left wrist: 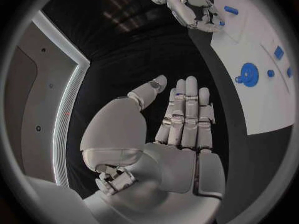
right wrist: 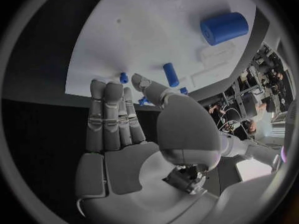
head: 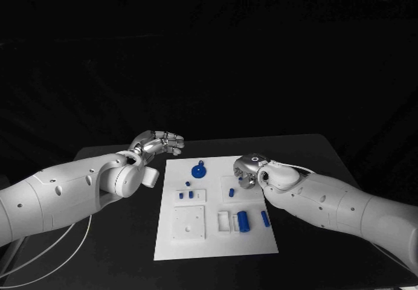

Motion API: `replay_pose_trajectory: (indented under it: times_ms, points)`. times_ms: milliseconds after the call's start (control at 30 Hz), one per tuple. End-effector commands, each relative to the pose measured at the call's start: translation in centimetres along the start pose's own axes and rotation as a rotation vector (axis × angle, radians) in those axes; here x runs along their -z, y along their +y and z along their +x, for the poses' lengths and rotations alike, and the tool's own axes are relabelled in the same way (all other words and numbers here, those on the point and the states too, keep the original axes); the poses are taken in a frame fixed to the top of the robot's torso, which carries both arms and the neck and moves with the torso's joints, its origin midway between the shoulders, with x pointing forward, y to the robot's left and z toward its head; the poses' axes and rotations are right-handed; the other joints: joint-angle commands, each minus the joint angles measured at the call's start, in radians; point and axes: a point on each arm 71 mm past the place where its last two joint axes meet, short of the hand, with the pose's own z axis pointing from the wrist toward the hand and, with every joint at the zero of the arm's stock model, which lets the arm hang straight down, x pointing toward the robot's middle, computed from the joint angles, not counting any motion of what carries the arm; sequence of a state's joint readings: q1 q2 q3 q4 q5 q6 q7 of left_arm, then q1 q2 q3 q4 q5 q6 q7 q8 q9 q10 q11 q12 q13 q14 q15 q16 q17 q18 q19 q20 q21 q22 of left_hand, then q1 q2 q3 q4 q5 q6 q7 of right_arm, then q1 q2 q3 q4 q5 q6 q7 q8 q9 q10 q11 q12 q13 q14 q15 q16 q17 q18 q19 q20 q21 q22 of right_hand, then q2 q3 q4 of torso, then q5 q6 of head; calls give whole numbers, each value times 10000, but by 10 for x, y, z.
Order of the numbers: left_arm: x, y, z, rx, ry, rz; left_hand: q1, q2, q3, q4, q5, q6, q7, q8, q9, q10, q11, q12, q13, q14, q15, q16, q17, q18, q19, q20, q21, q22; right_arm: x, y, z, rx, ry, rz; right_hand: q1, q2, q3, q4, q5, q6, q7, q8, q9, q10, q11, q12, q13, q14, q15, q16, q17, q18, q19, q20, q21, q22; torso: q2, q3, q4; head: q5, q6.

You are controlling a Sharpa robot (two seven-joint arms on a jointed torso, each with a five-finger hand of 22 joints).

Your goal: Assemble the parts on the task board

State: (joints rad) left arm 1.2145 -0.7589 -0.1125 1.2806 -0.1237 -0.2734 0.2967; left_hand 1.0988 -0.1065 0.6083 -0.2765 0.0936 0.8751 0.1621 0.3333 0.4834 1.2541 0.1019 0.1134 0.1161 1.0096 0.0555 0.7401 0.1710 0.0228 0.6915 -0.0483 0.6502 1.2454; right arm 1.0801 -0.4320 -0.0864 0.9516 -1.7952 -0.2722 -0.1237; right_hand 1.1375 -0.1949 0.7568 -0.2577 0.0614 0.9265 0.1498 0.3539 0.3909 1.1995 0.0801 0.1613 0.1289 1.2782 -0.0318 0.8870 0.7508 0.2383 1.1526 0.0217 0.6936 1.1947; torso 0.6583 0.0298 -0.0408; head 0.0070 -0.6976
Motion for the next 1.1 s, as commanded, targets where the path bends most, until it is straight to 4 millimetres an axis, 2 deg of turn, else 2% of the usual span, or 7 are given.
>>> replay_pose_trajectory:
  times_ms: [33, 800, 1100]
  points:
    - [-1, -2, 2, 134, 134, 83, -15, 62, -81, 2, 7, -69, -26, 30, -9, -79, 7, -56, -14, 21, 52, -35, 13, 23, 0, 86, -54, 10, 0, 0, 4, 29, 115, -36, -102, 53, 105, 14, -52, 103, -10, -9, -7, 156, 2, -53, 28, 69, -5, 81, 25, 235, 92, -34, 59, 41, 3, 0, -1, 6, -7]
    - [-1, -2, 4, 166, 181, -6, -21, 53, -95, 9, 3, -101, -17, 27, -19, -103, 18, -65, -20, 57, 49, -89, 81, 34, 15, 90, -73, 22, -2, -1, 17, 158, 549, 59, -80, 153, 360, 18, -72, 265, -79, 59, 26, 371, -69, -99, 168, 39, -75, 460, 260, 235, 149, -129, 329, 313, -2, 2, -12, -13, -49]
    - [-1, -2, 5, 171, 199, -6, -11, 59, -93, 8, 7, -106, -16, 31, -21, -104, 17, -64, -20, 81, 43, -103, 112, 40, 25, 88, -78, 28, -2, 4, 19, 163, 452, -1, -62, 311, 530, -59, -70, 645, -239, 224, 112, 805, -250, 30, 492, 119, -256, 1124, 588, 235, 396, -266, 812, 688, -3, 0, -16, -37, -67]
